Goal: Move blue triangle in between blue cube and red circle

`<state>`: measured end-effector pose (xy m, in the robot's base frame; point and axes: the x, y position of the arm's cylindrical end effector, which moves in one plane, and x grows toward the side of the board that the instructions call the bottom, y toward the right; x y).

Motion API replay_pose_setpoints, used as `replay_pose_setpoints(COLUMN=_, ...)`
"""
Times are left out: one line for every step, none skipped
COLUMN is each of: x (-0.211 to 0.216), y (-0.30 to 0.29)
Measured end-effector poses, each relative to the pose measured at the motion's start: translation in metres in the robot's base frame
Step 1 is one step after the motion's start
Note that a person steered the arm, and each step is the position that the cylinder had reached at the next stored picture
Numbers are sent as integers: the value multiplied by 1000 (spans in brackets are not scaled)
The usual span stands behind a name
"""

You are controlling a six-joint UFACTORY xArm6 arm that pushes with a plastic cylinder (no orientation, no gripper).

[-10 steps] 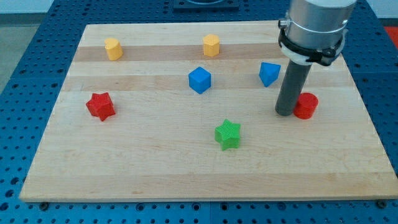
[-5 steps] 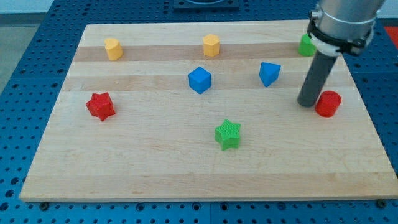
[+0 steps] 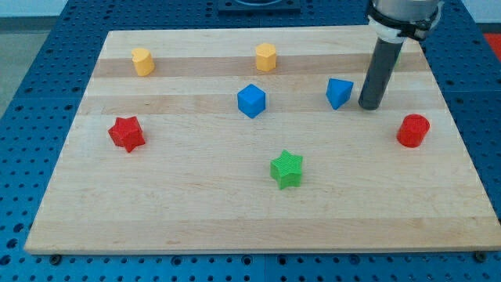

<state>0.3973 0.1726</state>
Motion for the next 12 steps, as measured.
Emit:
replay_pose_setpoints(x=3, y=0)
replay_pose_setpoints(x=3, y=0)
replay_pose_setpoints(x=-3, y=0)
replay_pose_setpoints(x=-16, y=0)
replay_pose_setpoints(x=-34, y=0)
replay_pose_setpoints(x=-37, y=-6)
replay_pose_setpoints(x=-25, y=-19)
replay_pose_setpoints(x=33, y=-29)
replay_pose_setpoints(x=97, y=-31)
replay_pose_setpoints(x=137, y=-31)
replay_pose_setpoints(x=129, y=-24)
replay_pose_setpoints(x=112, y=-24)
